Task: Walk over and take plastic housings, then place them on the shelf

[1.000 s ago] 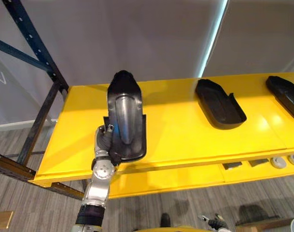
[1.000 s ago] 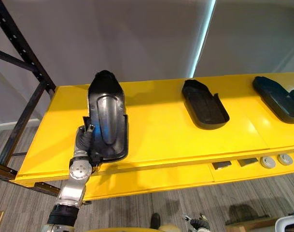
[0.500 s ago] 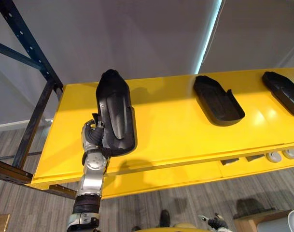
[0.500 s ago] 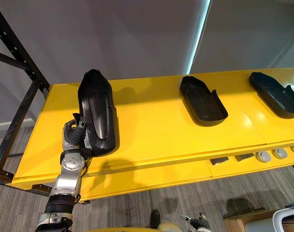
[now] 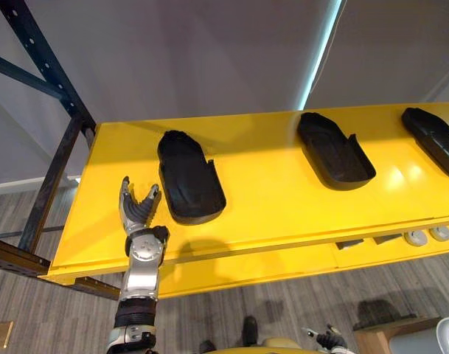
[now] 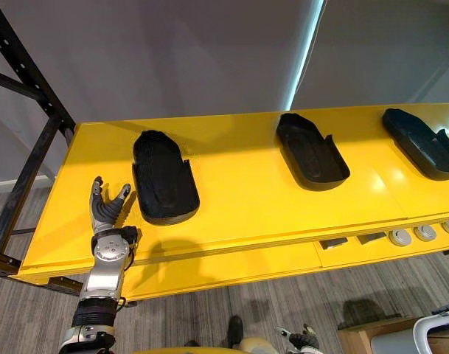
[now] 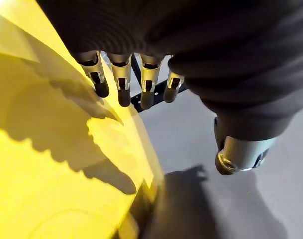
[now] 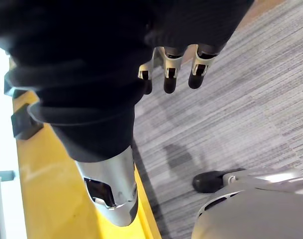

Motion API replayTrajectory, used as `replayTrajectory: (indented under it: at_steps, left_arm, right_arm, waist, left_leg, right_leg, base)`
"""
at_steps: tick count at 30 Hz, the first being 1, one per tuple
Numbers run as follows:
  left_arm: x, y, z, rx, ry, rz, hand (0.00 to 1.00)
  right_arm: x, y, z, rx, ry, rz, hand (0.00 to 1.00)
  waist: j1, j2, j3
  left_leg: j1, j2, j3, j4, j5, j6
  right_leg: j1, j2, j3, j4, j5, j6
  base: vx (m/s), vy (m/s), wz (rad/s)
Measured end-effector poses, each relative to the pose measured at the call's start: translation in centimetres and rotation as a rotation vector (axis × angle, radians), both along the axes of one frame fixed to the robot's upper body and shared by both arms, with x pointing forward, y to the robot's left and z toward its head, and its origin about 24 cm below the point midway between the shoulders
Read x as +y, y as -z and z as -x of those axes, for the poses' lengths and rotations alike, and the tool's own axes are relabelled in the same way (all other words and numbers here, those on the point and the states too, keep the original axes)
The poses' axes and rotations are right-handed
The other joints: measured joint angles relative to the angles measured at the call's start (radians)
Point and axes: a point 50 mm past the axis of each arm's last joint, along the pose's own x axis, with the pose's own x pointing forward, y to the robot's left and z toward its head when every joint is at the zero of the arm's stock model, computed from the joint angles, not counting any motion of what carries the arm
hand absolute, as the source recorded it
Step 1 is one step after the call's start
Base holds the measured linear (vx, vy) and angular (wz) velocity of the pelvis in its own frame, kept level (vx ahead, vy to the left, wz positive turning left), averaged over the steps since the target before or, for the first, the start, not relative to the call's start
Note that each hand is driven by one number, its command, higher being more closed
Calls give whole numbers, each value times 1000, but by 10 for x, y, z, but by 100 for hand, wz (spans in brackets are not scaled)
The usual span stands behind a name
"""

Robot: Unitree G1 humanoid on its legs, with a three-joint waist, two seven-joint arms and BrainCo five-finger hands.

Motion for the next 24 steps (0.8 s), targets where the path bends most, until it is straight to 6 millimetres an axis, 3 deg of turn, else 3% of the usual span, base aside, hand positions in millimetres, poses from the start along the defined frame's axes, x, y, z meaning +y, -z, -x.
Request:
replayTrajectory:
  at_steps: [3, 8, 9, 12, 17, 24]
  left_arm:
    - [-6, -6, -1, -30, 16, -3, 0]
    - [-37, -50, 7, -257, 158, -56, 0]
    - [-45, -59, 15, -313, 201, -69, 100]
    - [-63, -67, 32, -373, 295, -90, 100]
    - [-88, -59, 52, -357, 461, -83, 100]
    - [-113, -47, 60, -297, 631, -71, 100]
  right_arm:
    - [0, 0, 0, 1, 1, 0, 0]
    - [0, 3, 7, 24, 9, -8, 0]
    - [0, 3, 8, 30, 11, -8, 0]
    - [-2, 4, 10, 37, 15, -7, 0]
    - [-4, 4, 15, 49, 22, -6, 0]
    - [-6, 4, 19, 57, 20, 3, 0]
  waist:
    - [1, 0, 0]
    - [4, 0, 0]
    - [4, 0, 0]
    - [4, 0, 1]
    - [10, 4, 3]
    - [30, 14, -1]
  left_leg:
    - [0, 0, -5, 0, 0, 0]
    - [-11, -2, -17, 12, -3, 8]
    - [-14, -1, -17, 18, -5, 11]
    - [-16, -1, -17, 24, -9, 16]
    - [-29, 4, -18, 44, -25, 18]
    - [-29, 7, -14, 43, -23, 20]
  right_leg:
    - [1, -1, -5, 0, 0, 0]
    - [1, -7, -13, 2, 0, 0]
    - [1, -8, -13, 3, 0, 0]
    - [2, -9, -13, 4, 0, 0]
    - [1, -10, -13, 4, -3, 4]
    - [-2, -7, -13, 5, -5, 8]
  base:
    - [-1, 5, 5]
    - [0, 2, 7]
    - [0, 0, 0]
    - [0, 0, 0]
    - [-6, 1, 0]
    - [-4, 1, 0]
